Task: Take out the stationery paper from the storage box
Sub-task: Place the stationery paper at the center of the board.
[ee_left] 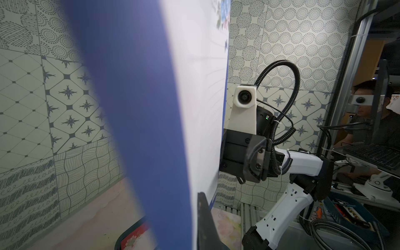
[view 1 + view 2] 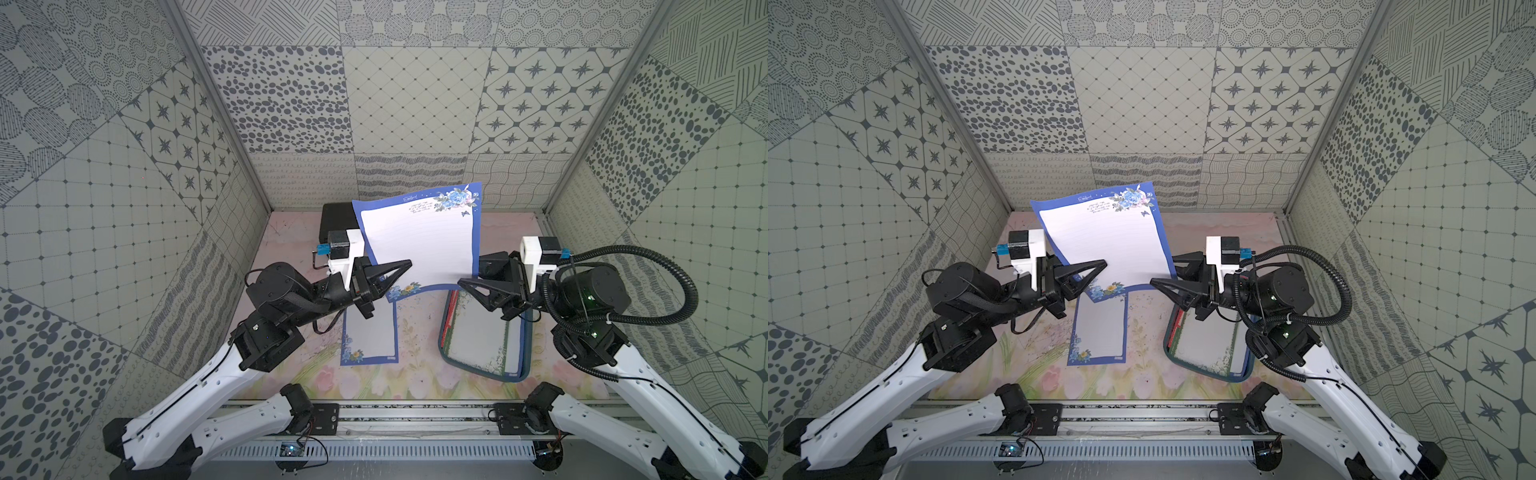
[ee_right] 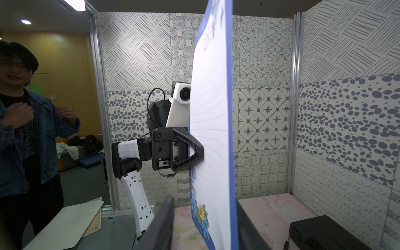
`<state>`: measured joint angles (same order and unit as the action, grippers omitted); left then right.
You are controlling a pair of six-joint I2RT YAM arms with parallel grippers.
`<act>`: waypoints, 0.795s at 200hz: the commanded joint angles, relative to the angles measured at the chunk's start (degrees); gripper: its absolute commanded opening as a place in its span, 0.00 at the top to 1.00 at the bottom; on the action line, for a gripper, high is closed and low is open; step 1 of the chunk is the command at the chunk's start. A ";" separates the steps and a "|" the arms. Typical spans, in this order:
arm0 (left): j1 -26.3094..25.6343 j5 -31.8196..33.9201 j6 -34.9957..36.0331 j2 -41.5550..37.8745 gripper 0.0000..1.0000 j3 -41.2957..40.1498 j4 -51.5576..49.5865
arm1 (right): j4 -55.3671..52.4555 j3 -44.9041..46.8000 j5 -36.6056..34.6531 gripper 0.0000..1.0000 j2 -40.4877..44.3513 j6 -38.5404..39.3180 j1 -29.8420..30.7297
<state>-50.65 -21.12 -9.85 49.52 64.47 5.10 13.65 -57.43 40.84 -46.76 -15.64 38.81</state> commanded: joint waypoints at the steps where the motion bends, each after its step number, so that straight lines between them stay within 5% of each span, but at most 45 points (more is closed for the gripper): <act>1: -0.32 7.31 0.33 2.23 1.00 2.17 -4.82 | -1.06 0.02 -2.26 0.26 1.27 1.66 0.09; 14: -0.26 7.18 0.60 3.09 1.00 2.74 -5.79 | -1.97 -0.18 -3.18 0.16 1.67 1.87 0.06; 45: 0.20 8.26 1.56 4.67 1.00 4.79 -10.29 | -4.35 -0.61 -5.37 0.11 2.79 3.02 0.04; 86: 4.65 14.67 0.35 8.51 1.00 10.49 -23.79 | -11.02 -2.35 -15.79 0.09 3.01 4.30 0.08; 113: 11.06 10.79 -3.34 10.30 1.00 10.80 -28.33 | -14.90 -3.84 -19.54 0.09 1.81 4.80 0.04; 159: 14.64 7.68 -4.22 11.07 1.00 9.34 -32.96 | -16.57 -4.82 -19.38 0.12 -1.23 3.38 0.09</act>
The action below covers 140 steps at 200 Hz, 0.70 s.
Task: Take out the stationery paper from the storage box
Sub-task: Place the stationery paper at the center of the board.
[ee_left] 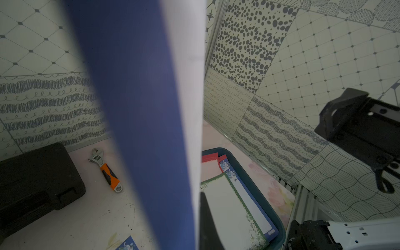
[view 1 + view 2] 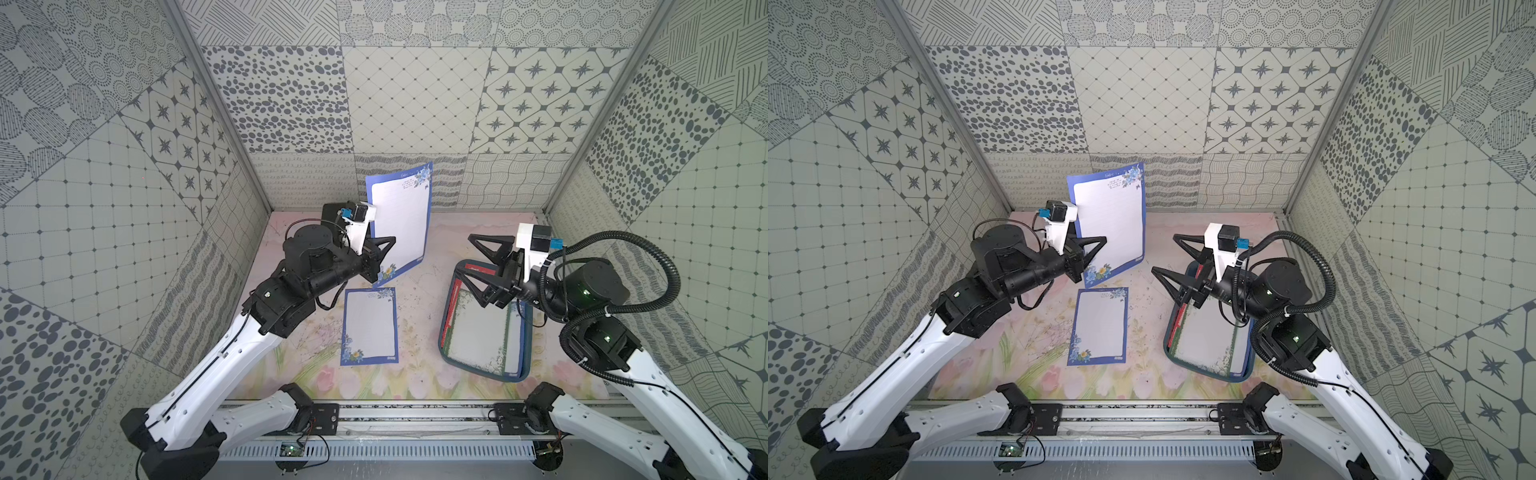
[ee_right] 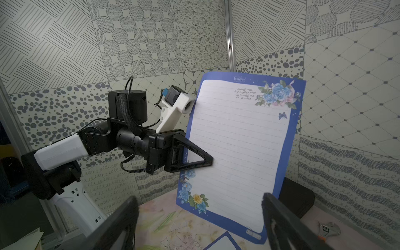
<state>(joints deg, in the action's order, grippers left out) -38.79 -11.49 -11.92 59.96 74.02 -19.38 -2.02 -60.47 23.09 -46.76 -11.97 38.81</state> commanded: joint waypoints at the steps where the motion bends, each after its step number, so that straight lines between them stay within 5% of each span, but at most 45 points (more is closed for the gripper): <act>1: 2.85 -2.00 -2.18 0.65 1.00 -0.24 -8.70 | -0.89 -1.81 -1.68 0.12 -1.27 -0.31 0.02; 59: 12.39 -9.25 -6.69 7.33 1.00 0.78 -19.34 | -5.19 -3.35 -5.76 0.15 -4.52 -1.73 0.04; 140: 18.42 -18.90 -9.25 15.94 1.00 -5.35 -26.85 | -9.52 -2.34 -6.18 0.19 -6.83 -6.20 0.05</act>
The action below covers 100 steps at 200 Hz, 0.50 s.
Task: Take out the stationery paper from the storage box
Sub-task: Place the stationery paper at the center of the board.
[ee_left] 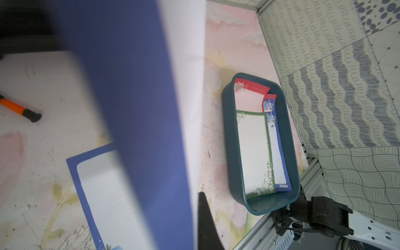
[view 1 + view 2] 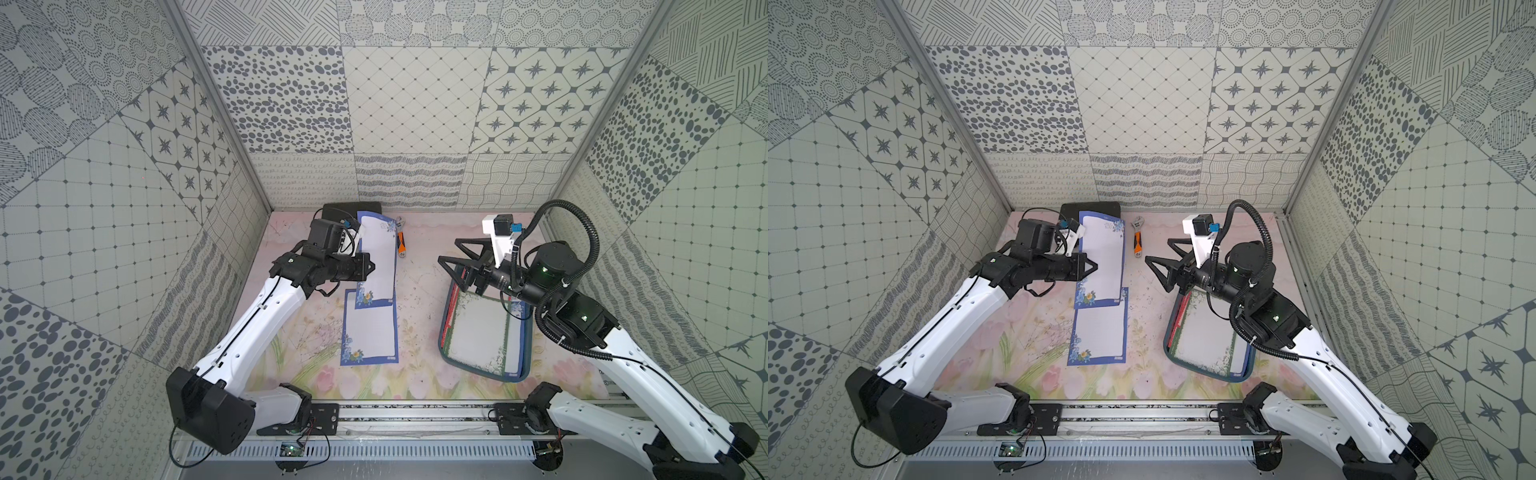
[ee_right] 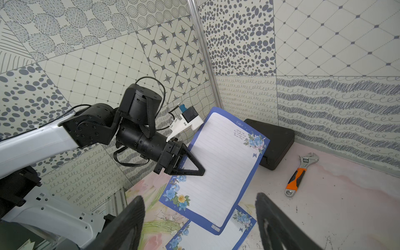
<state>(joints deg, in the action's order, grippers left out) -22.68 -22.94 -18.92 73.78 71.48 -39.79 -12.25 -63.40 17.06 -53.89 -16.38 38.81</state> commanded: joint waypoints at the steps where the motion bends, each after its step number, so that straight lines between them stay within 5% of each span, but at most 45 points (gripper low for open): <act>1: 2.43 -7.55 -2.26 2.14 1.00 -2.92 -6.44 | 0.72 0.61 -0.17 0.19 0.29 -1.84 0.05; 100: 9.61 -14.88 -5.74 5.78 1.00 -17.75 -5.66 | 0.50 2.76 -0.78 0.20 0.38 -3.04 0.05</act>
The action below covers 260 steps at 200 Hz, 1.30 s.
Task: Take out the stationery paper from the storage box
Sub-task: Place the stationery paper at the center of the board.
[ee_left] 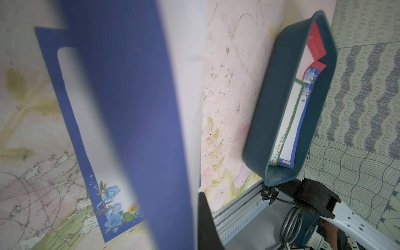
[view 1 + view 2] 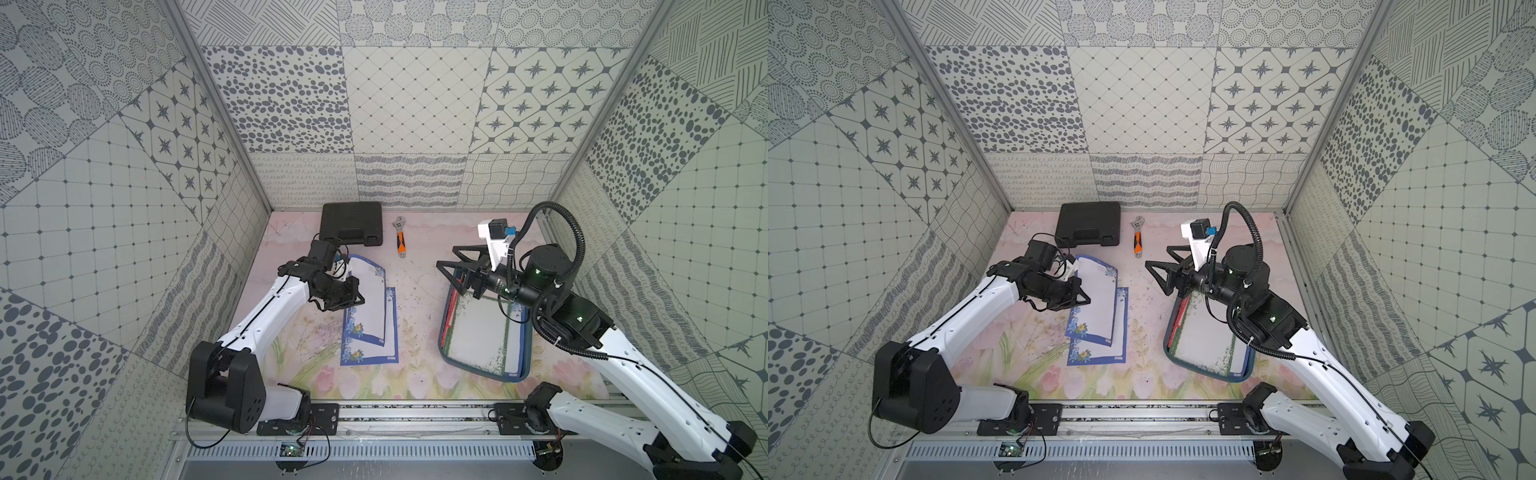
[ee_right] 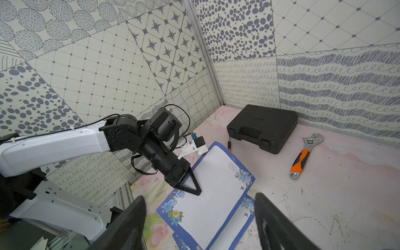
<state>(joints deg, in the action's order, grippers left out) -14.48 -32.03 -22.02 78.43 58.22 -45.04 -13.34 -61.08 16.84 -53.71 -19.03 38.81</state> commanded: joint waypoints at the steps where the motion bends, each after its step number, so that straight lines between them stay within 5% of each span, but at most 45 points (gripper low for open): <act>1: 1.40 -5.82 -2.70 1.20 1.00 -4.59 -0.36 | 1.62 0.44 -0.53 0.20 0.15 -0.40 0.04; 163: 2.04 3.91 -2.99 6.51 1.00 -9.24 -4.00 | 0.02 1.11 -0.69 0.20 -1.78 -0.27 0.04; 198: 2.08 7.57 -2.59 7.23 0.88 -7.85 -5.56 | -1.66 0.61 -3.60 0.20 -0.57 1.06 0.08; 260: 2.02 9.57 -1.51 9.60 0.83 -7.93 -6.59 | -3.01 1.91 -5.43 0.20 1.14 1.28 0.04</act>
<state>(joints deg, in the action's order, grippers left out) -12.62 -26.44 -25.06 86.67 49.50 -48.01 -17.41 -59.37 12.58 -53.78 -18.63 38.81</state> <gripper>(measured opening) 0.152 0.803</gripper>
